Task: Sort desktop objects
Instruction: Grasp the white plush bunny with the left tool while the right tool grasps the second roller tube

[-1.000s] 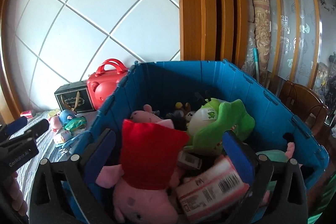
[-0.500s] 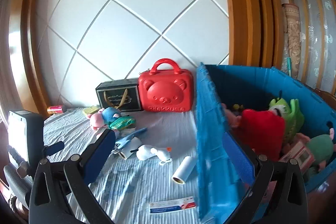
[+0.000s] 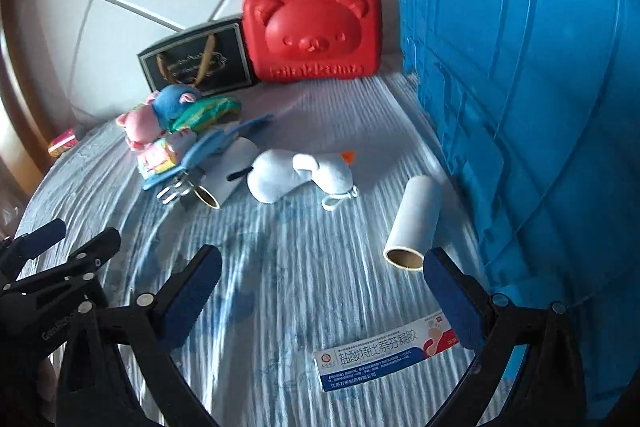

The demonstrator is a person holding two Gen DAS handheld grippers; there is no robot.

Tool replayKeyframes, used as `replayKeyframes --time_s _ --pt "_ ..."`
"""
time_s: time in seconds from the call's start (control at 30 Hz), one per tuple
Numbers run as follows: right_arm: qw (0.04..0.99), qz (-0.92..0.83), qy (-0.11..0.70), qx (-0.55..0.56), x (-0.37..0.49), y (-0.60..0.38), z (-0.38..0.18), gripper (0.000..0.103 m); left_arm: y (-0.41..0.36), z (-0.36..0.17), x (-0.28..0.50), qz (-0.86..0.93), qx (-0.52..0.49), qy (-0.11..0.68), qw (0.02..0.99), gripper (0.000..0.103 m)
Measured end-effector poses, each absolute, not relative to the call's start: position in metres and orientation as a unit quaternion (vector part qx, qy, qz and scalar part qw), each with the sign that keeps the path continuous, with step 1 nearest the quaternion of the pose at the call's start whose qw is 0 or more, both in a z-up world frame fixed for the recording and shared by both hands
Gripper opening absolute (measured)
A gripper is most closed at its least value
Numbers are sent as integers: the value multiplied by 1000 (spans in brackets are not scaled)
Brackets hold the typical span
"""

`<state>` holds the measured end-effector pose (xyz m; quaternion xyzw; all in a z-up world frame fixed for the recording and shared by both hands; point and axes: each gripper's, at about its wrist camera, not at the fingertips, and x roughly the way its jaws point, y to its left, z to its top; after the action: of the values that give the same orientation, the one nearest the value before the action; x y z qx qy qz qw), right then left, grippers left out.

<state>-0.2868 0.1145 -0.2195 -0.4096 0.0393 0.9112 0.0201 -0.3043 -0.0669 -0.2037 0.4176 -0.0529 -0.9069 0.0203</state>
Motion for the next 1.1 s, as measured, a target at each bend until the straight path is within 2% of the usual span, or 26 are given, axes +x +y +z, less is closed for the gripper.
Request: replayKeyframes --time_s 0.07,0.13,0.17,0.2,0.53,0.83,0.97,1.0,1.07,1.1 --pt "39 905 43 -421 -295 115 -240 91 -61 -217 -319 -904 423 -60 -4 70" --pt "61 900 61 -426 -302 121 -256 85 -50 -227 -335 -900 427 -78 -36 70" --pt "73 898 70 -428 -305 124 -262 77 -43 -231 -342 -898 428 -89 -52 70" --pt "87 896 79 -428 -308 128 -267 75 -36 -235 -349 -896 427 -100 -69 70" --pt "190 875 93 -435 -348 170 -297 75 13 -261 -430 -881 423 -150 -148 70" --pt "227 856 68 -460 -380 179 -316 75 49 -293 -483 -859 444 -175 -187 70" --pt "227 844 83 -480 -389 188 -329 75 58 -303 -496 -860 440 -185 -183 72" --pt "222 844 83 -481 -389 185 -328 74 58 -305 -498 -861 437 -186 -182 67" --pt "213 845 82 -484 -389 181 -326 51 55 -306 -498 -862 437 -178 -186 63" --pt "208 845 82 -486 -388 178 -325 47 52 -304 -497 -862 438 -175 -185 60"
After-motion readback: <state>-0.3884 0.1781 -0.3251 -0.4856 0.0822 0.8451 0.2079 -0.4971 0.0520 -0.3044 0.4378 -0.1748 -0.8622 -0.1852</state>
